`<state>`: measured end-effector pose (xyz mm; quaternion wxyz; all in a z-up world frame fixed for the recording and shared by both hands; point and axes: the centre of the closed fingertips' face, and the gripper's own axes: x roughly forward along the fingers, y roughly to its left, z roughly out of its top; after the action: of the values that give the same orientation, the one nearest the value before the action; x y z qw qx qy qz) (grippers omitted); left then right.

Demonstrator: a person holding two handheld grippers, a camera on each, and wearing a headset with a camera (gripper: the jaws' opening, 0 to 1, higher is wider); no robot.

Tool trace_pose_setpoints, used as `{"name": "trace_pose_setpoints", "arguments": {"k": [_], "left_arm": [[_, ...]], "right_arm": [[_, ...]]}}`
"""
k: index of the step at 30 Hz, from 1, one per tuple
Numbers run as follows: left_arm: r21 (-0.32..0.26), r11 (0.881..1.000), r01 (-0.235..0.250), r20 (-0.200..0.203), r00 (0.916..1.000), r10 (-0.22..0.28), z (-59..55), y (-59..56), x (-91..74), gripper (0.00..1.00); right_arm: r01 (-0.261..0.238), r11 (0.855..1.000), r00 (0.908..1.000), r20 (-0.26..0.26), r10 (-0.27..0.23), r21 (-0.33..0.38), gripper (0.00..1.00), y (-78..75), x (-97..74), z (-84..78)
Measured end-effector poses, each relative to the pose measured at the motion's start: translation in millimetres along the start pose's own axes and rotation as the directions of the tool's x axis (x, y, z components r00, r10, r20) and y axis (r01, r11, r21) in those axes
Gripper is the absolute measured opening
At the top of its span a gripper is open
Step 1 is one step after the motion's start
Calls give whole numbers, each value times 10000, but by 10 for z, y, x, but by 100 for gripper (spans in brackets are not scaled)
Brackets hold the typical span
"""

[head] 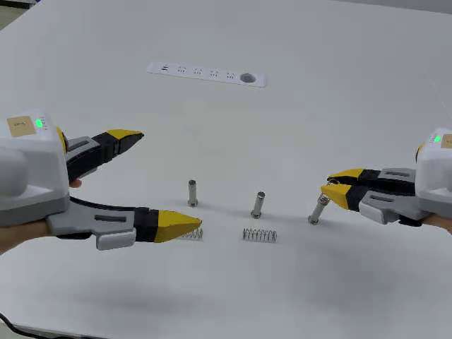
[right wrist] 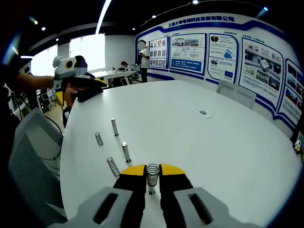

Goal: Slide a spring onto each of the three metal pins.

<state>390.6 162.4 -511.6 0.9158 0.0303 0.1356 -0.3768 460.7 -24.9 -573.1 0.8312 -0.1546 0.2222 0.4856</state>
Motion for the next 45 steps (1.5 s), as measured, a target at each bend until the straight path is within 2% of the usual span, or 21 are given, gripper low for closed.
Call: {"name": "trace_pose_setpoints", "arguments": {"k": [6, 15, 27, 33, 41, 45], "left_arm": [[55, 10000, 40, 105, 9999, -40, 58, -5, 34, 100], [33, 9999, 104, -55, 9999, -104, 1, -38, 31, 100], [-82, 10000, 30, -132, 9999, -31, -41, -22, -15, 100], [-234, 9997, -41, 183, 9998, 45, 43, -12, -25, 100], [-122, 9999, -6, 208, 9998, 9, 79, -17, -29, 100], [-97, 9999, 62, 232, 9997, -59, 90, -46, -31, 100]], "right_arm": [[31, 10000, 10000, -33, -31, -50, 11, 17, 47, -66], [77, 9998, 9997, -214, -81, -170, 11, 34, 145, -183], [119, 9998, 9982, -585, -128, -150, 11, 24, 223, -339], [144, 9998, 9974, -710, -156, -170, 12, 34, 221, -355], [144, 9998, 9973, -721, -154, -146, 13, 54, 172, -321], [256, 9995, 9979, -598, -267, -189, 15, 49, 110, -236]]}}
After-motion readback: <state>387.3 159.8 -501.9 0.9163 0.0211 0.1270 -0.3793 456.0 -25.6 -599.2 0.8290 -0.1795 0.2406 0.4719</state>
